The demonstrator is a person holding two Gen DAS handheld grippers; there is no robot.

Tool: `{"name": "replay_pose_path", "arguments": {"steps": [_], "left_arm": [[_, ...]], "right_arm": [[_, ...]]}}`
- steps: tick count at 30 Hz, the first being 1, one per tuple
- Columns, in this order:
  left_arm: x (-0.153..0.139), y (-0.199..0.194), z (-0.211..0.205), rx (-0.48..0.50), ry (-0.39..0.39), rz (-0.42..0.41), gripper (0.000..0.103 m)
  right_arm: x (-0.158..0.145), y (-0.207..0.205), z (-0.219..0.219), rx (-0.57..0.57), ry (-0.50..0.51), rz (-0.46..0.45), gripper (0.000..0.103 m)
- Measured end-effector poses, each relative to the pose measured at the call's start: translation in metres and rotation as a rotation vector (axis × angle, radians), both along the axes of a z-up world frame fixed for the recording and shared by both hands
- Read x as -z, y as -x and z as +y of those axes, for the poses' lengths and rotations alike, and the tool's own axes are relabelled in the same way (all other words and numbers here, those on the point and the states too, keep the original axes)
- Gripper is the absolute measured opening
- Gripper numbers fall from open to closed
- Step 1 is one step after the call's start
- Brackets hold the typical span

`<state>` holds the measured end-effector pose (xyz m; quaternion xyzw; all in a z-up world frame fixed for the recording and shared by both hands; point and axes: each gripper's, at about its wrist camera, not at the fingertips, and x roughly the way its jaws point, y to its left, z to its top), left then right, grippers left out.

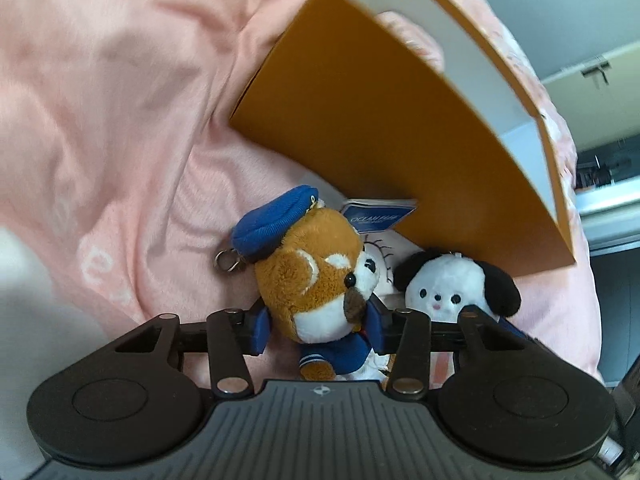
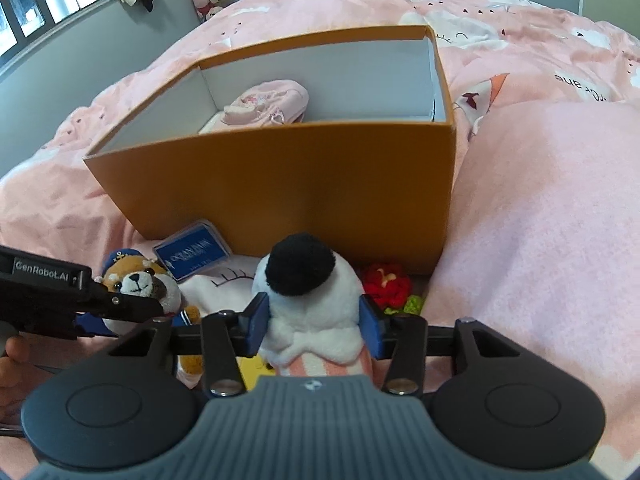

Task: Organize objects
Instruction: 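Lift and carry the bear and dog plushes over the orange box with both grippers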

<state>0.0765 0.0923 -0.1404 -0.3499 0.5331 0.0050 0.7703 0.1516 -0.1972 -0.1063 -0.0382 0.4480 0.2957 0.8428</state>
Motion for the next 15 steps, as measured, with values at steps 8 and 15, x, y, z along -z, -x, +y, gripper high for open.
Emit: {"name": "replay_pose_path", "arguments": {"steps": [8,15], "left_arm": [[-0.063,0.017,-0.014,0.136,-0.138,-0.209,0.052],[-0.12,0.026,-0.02,0.232,-0.162,-0.371,0.052]], "right_arm": [[-0.045,0.018,-0.009,-0.014,-0.099,-0.014,0.047],[-0.103,0.02,-0.027,0.01,-0.277,-0.052,0.047]]}}
